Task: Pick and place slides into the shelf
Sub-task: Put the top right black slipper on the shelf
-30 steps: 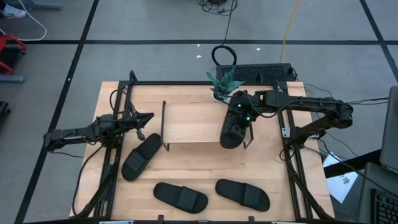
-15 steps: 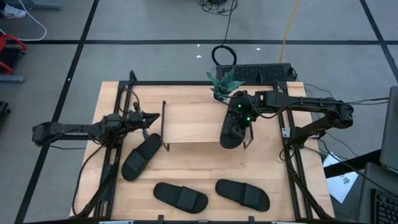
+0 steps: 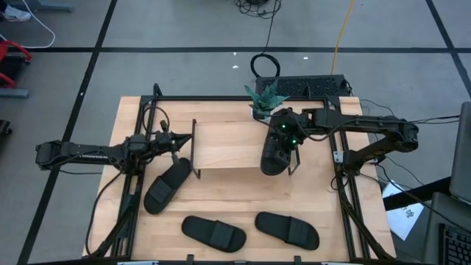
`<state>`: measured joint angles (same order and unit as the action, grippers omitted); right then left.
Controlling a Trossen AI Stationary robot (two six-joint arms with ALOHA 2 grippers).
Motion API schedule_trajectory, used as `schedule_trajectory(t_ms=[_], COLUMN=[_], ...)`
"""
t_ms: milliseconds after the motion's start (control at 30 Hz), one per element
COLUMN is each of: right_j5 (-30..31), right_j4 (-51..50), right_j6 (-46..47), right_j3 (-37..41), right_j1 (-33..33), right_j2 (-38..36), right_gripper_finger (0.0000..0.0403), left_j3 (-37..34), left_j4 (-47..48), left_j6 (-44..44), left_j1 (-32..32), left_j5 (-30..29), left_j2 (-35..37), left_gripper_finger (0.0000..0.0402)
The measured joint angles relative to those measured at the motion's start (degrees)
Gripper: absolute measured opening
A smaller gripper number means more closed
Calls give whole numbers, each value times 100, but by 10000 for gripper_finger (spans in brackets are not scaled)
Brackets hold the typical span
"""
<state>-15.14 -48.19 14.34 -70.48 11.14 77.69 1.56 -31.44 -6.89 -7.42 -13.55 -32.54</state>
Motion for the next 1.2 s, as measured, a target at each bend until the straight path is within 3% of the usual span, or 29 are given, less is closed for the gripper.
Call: schedule_trajectory(t_ms=[667, 767, 867, 1200], right_j5=[1084, 740, -56, -1218], right_j4=[-345, -37, 42, 105], right_j6=[-711, -498, -270, -153], right_j3=[-13, 37, 58, 277], right_j1=[-199, -221, -79, 368], right_j2=[-66, -70, -59, -68], right_gripper_finger=[228, 228, 228, 247], left_j3=[-2, -2, -2, -2], left_j4=[60, 52, 48, 48], left_j6=[12, 12, 12, 10], left_j1=[4, 2, 2, 0], left_j5=[235, 232, 222, 307], left_j2=[-12, -12, -12, -10], left_gripper_finger=[31, 31, 31, 31])
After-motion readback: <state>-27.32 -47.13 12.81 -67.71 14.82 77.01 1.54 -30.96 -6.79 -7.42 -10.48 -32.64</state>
